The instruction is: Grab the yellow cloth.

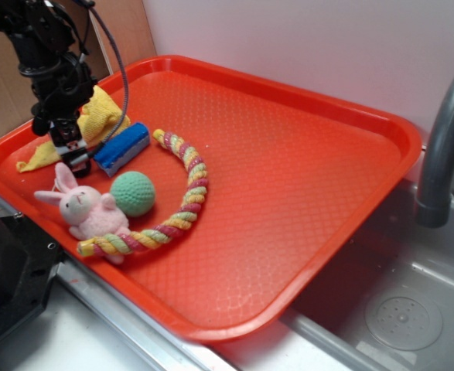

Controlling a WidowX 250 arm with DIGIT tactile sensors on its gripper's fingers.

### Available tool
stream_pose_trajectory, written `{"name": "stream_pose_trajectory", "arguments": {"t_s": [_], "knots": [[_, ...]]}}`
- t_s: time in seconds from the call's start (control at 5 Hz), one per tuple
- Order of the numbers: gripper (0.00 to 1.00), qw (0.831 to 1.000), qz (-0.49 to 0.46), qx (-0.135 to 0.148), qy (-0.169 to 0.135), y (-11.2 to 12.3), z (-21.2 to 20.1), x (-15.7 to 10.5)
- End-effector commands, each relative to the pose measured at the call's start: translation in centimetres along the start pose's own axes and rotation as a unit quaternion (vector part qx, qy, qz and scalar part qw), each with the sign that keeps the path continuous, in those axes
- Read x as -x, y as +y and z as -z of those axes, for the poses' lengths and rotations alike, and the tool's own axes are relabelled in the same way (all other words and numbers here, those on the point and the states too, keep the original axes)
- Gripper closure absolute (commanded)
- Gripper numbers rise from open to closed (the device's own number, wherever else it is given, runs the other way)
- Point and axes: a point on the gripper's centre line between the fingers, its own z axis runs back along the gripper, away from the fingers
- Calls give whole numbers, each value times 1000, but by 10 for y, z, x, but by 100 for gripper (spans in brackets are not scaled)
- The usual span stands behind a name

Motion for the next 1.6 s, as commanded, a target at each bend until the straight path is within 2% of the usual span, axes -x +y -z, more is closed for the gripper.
{"name": "stream_pose_trajectory", "arguments": {"t_s": [0.0,0.2,0.4,0.6,0.8,1.2,1.4], "knots": [[100,1000,-6,-5,-2,-15,3,2],[100,1000,7,-4,-23,-30,-18,-1],[100,999,2,-18,-48,-10,-66,-9],[100,998,-11,-13,-57,9,-114,-21],[100,999,-27,-9,-46,10,-132,-28],[100,997,-66,0,-46,9,-130,-20],[100,997,-72,2,-28,3,-109,-2]]}}
